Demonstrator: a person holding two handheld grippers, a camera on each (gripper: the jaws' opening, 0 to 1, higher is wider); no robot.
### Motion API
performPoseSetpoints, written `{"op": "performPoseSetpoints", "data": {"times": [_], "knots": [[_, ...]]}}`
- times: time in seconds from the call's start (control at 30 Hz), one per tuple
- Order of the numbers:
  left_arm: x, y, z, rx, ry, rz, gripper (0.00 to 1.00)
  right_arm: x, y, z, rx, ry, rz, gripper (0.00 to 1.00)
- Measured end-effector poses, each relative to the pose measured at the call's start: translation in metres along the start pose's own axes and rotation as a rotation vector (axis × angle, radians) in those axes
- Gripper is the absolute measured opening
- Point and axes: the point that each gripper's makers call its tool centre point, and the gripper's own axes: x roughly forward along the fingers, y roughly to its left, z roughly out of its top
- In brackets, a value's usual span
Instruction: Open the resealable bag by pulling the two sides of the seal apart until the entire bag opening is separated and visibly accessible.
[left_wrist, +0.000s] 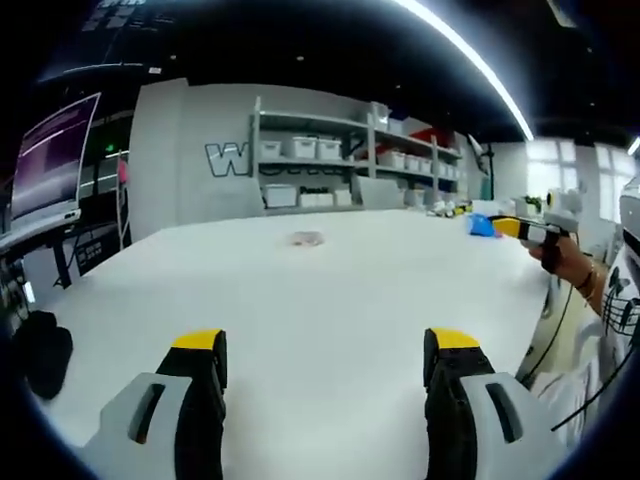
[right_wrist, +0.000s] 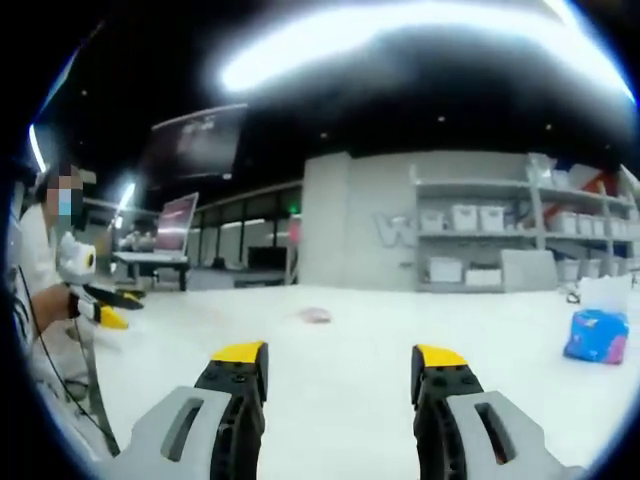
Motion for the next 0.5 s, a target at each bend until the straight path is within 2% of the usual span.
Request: {"op": "performPoseSetpoints", "data": {"times": [0.27, 0.5], "knots": [[0.0, -0.016, 0.0, 0.013, 0.008, -0.038, 0.8, -0.002, 0.003, -0.002, 0.018, 0.005, 0.013, 0.57], [-0.001, -0.019, -0.001, -0.011, 0.001, -0.055, 0.8, -0.003, 0.008, -0.001, 0.016, 0.006, 0.025, 0.57]]}}
